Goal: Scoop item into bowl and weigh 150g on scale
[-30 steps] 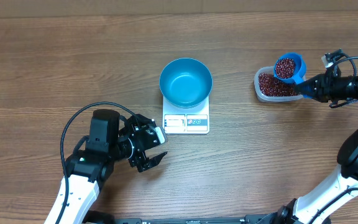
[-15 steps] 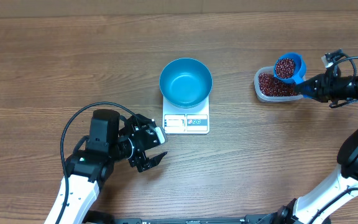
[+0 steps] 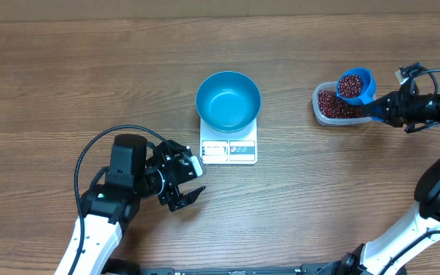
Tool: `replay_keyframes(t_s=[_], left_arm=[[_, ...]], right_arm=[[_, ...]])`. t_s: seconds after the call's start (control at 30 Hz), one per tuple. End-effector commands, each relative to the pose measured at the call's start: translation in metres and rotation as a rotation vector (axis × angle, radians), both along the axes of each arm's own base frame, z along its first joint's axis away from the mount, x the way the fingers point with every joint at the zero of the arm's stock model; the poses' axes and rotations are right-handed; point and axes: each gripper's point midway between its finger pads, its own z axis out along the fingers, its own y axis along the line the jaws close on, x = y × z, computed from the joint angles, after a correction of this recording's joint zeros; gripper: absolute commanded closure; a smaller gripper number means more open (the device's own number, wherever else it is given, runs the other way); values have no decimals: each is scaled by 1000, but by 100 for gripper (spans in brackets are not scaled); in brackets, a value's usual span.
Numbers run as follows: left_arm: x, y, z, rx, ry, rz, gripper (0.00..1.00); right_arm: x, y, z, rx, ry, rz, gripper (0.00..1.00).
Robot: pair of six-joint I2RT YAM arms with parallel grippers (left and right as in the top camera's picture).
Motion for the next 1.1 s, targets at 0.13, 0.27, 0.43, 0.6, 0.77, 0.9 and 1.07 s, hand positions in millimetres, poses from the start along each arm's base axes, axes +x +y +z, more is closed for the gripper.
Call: replay_keyframes(t_s=[0.13, 0.27, 0.43, 0.6, 0.77, 0.9, 1.07], left_arm=[[-2, 0, -2, -2, 2, -17, 1], [-2, -1, -2, -2, 2, -17, 1], [-2, 0, -2, -2, 2, -17, 1], [-2, 0, -2, -2, 2, -17, 0], [-2, 0, -2, -2, 2, -17, 0], [-2, 0, -2, -2, 2, -17, 0], [-2, 0, -2, -2, 2, -17, 0]], right_arm=[[11, -3, 34, -12, -79, -14, 96], [15, -5, 45, -21, -89, -26, 96], [18, -7, 60, -35, -112, -28, 96], [23, -6, 71, -44, -119, -45, 96], [27, 4, 79, -48, -126, -33, 96], [30, 17, 82, -48, -128, -7, 96], [34, 37, 89, -53, -145, 40, 96]])
